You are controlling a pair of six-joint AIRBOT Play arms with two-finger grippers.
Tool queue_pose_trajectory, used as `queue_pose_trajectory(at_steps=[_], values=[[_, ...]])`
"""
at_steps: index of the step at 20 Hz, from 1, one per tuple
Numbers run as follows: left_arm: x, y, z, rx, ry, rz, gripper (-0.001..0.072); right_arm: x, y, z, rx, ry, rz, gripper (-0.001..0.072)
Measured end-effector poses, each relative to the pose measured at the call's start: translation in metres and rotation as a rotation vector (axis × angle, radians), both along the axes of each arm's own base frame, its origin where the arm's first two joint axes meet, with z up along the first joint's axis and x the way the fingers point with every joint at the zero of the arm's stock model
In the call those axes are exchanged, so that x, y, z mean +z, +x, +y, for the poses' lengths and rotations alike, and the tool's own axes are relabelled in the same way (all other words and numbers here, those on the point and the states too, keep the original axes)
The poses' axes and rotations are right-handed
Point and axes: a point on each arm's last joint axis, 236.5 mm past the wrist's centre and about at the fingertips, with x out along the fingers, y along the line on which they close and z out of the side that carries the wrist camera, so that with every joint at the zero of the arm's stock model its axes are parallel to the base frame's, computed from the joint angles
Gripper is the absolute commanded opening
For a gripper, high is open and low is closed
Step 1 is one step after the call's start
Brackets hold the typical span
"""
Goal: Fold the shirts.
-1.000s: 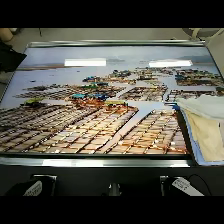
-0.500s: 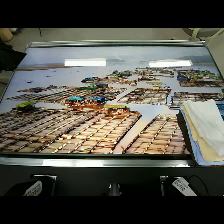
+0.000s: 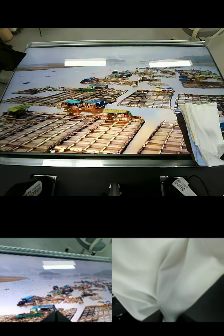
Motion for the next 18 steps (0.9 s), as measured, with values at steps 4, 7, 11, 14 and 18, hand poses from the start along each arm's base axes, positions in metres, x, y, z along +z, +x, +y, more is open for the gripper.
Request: queue_pose_trajectory(at_steps=[4, 7, 11, 14, 18], values=[[0.007, 0.002, -0.001, 0.005, -0.015, -0.021, 0.0023, 0.024, 0.017, -0.035, 0.062, -0.143, -0.069, 0.0617], [0.02, 0.027, 0.005, 0.065, -0.017, -0.073, 0.0023, 0.092, 0.08, -0.077, 0.192, -0.419, -0.252, 0.0616], [-0.031, 0.074, -0.001, 0.104, 0.133, 0.097, 0.0264, 0.194, 0.223, -0.035, 0.501, -0.703, -0.633, 0.0618], [-0.109, 0.083, -0.004, 0.109, 0.341, 0.334, 0.0709, 0.187, 0.294, 0.057, 0.671, -0.59, -0.756, 0.0653], [-0.197, 0.045, 0.0, 0.084, 0.497, 0.672, 0.0709, 0.103, 0.303, 0.167, 0.784, -0.158, -0.628, 0.0649]])
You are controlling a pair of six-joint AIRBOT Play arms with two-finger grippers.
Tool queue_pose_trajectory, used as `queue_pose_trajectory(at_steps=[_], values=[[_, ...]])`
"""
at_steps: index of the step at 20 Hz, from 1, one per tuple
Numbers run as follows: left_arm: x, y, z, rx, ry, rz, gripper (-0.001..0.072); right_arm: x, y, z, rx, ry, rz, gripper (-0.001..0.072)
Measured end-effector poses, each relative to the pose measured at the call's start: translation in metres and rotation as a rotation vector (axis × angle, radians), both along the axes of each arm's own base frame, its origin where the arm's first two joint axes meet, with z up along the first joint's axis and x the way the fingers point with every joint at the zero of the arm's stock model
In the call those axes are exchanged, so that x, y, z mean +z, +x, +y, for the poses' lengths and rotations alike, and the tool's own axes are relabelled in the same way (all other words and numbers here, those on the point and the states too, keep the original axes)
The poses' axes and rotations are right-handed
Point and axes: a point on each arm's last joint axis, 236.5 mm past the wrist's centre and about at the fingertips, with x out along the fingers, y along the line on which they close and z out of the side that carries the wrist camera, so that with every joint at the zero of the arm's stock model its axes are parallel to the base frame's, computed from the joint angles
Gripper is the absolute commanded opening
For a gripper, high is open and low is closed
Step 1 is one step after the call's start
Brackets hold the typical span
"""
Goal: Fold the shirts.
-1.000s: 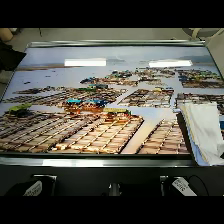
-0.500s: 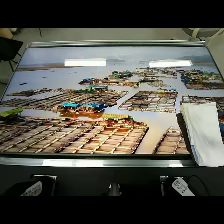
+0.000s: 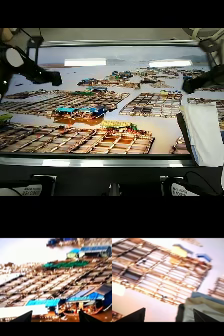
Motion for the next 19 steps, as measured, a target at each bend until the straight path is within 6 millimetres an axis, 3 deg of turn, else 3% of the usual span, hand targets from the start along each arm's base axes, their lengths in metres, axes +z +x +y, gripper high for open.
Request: queue_pose_trajectory(at_steps=[2, 4, 8, 19], values=[[-0.017, -0.014, 0.002, 0.022, 0.011, 0.055, 0.0708, -0.023, -0.012, 0.028, 0.049, 0.077, 0.119, 0.065], [-0.027, -0.021, 0.004, 0.053, 0.01, 0.074, 0.0708, -0.032, -0.02, 0.038, 0.07, 0.101, 0.181, 0.065], [-0.035, -0.025, 0.008, 0.082, 0.012, 0.085, 0.0709, -0.042, -0.027, 0.041, 0.081, 0.098, 0.239, 0.065], [-0.039, -0.027, 0.009, 0.094, 0.011, 0.09, 0.0709, -0.045, -0.032, 0.041, 0.084, 0.096, 0.267, 0.065]])
